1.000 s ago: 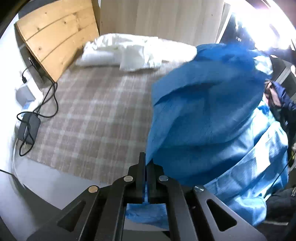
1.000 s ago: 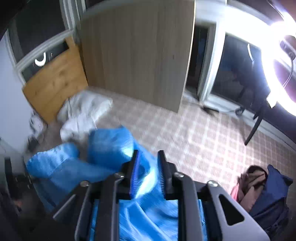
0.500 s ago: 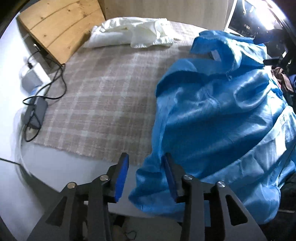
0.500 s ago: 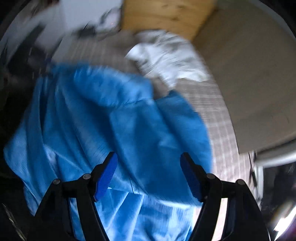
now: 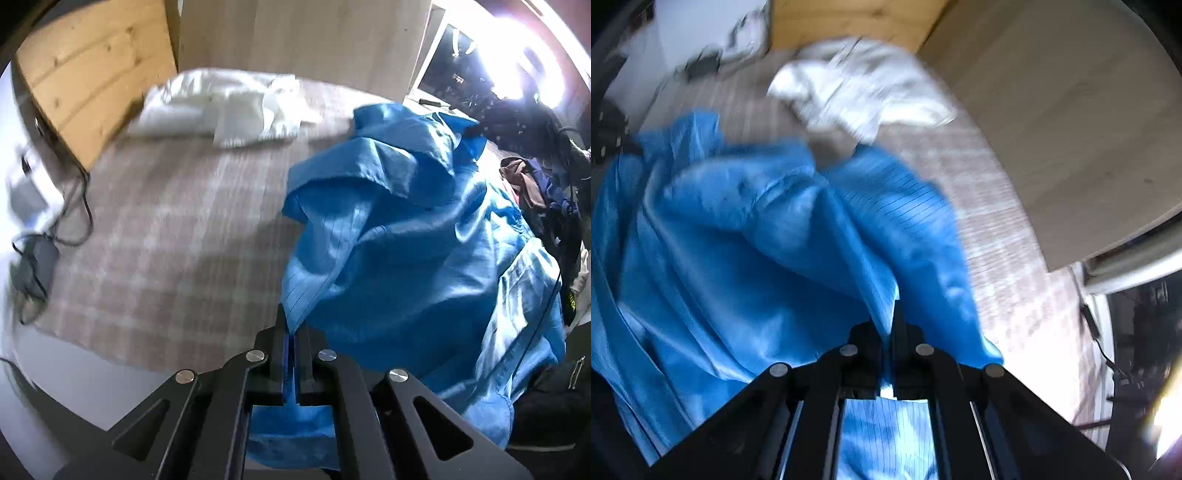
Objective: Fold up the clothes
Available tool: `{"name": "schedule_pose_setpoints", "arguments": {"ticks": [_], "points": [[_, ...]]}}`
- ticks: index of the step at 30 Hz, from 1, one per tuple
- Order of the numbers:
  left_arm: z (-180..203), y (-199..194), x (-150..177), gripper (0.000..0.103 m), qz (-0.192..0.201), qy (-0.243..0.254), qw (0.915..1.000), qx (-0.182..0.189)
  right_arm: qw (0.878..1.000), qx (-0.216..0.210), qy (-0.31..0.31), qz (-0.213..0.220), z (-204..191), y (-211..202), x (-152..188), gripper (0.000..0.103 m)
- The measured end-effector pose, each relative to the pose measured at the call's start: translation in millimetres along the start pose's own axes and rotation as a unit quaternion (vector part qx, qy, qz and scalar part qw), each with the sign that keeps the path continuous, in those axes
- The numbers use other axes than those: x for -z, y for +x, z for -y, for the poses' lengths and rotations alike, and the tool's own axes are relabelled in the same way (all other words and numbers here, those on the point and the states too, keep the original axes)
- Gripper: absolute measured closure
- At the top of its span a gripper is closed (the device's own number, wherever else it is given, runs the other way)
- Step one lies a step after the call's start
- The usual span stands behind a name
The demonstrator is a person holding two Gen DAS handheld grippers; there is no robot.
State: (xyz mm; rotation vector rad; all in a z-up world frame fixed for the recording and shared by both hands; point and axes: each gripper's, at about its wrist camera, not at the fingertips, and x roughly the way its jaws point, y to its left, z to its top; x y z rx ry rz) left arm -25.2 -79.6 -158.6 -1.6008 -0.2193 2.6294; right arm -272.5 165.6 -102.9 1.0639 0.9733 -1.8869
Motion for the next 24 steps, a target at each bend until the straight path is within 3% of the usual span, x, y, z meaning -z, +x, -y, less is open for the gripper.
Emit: {"name": "schedule_pose_setpoints", "arguments": {"ticks": [2,7,10,15,18,24], "points": [[-0.4,-15.6,-6.9,0.102,0.017,0.007,0.9998,0.011,0.999,0.01,0.024,0.022,6.0,-21.6,-3.2,0.101],[0.2,-64.4,-36.2,0.102,0.077,0.034,0.996,0.031,0.987,0.088,0.092,0.099,14.9,-102.8,-10.8,0.101],[7.9,-116.7,-64.0,0.102,0.164,0.072,0.9835,0.028,0.969,0.14,0.138,0.15,18.4,-168.7,-9.6,0.102],[42.2,-202.9,-98.9,0.102,0.263,0.131,0.9557,-0.022,0.934,0.211,0.184,0.223,10.3,-286.0,4.3,0.102],[71.9,-256.9,-116.5,0.102,0.31,0.167,0.934,-0.06,0.909,0.253,0.203,0.262,-8.6,-360.4,29.0,0.102],[144.9,-368.5,-97.3,0.102,0.381,0.223,0.8889,-0.123,0.867,0.329,0.213,0.308,-64.9,-479.6,76.5,0.102]]}}
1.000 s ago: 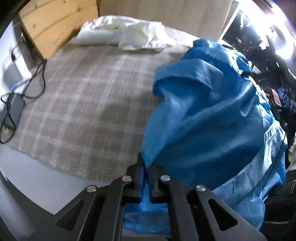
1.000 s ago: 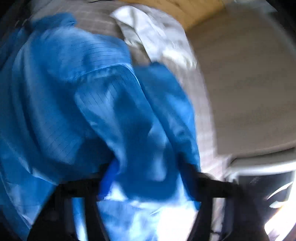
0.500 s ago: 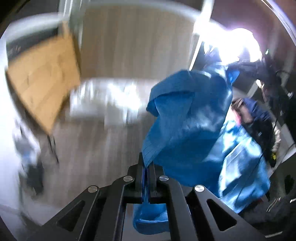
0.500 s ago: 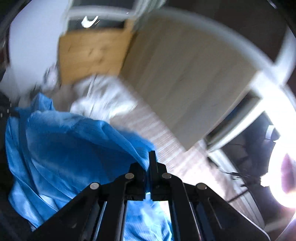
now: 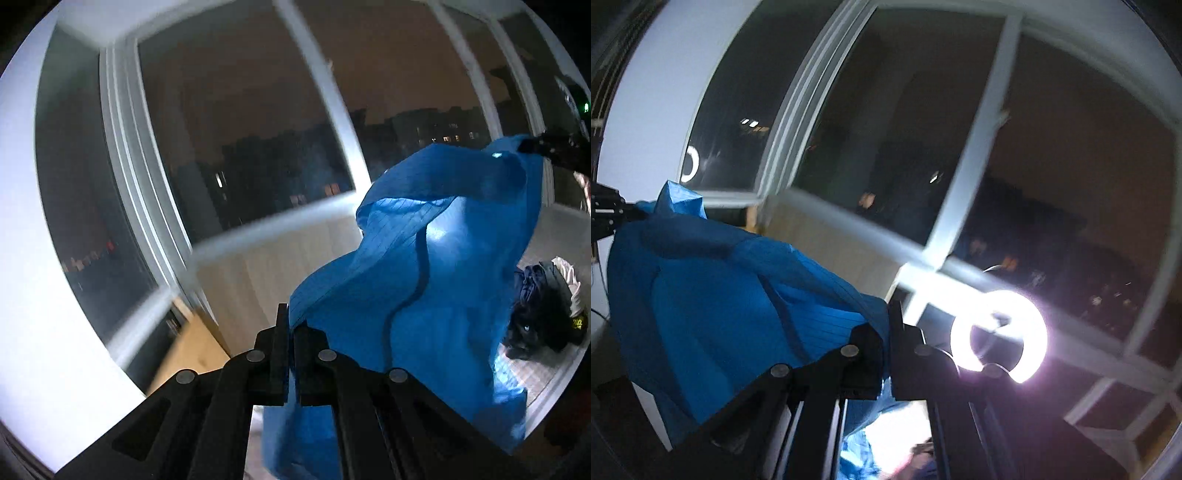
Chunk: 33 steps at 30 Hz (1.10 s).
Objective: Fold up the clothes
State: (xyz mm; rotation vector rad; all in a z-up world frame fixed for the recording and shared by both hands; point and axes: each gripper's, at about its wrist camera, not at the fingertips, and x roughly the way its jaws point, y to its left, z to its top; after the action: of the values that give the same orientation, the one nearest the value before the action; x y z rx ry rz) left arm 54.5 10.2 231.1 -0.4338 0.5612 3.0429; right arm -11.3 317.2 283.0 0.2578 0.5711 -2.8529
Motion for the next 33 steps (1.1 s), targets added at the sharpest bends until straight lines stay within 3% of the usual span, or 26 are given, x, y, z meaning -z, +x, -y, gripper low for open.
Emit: {"name": "schedule_pose_setpoints", "arguments": {"ticks": [6,9,13,17,21,23,29,33], "points": [[12.6,-94.6,-70.1,0.102,0.062,0.04,0.9962,-0.047,0.997,0.063,-0.002,0.051,22.5,-106.1,-47.7,0.102],[11.6,-124.0,-95.2,0.102,0.085,0.052,0.9927,-0.067,0.993,0.087,0.004,0.075,30.2,-138.0,-66.2,0.102],[10.9,-134.0,-112.0,0.102,0.099,0.067,0.9886,-0.092,0.986,0.141,-0.013,0.088,25.6,-150.7,-79.9,0.102],[9.4,-121.8,-116.1,0.102,0.093,0.076,0.989,-0.086,0.983,0.165,-0.021,0.082,23.8,-127.6,-79.8,0.102],[-1.0,-52.2,-108.3,0.102,0.064,0.088,0.9911,-0.077,0.983,0.175,-0.031,0.055,26.8,-75.8,-74.8,0.101],[-6.6,-14.3,-107.9,0.102,0.048,0.086,0.993,-0.064,0.983,0.175,-0.033,0.04,26.4,-31.0,-69.1,0.101],[-14.6,165.3,-100.0,0.102,-0.013,0.101,0.994,-0.041,0.981,0.185,-0.043,-0.035,36.9,139.8,-41.2,0.101],[5.5,293.1,-75.5,0.102,-0.064,0.115,0.9912,-0.016,0.974,0.201,-0.042,-0.1,45.1,250.7,6.0,0.101]]}}
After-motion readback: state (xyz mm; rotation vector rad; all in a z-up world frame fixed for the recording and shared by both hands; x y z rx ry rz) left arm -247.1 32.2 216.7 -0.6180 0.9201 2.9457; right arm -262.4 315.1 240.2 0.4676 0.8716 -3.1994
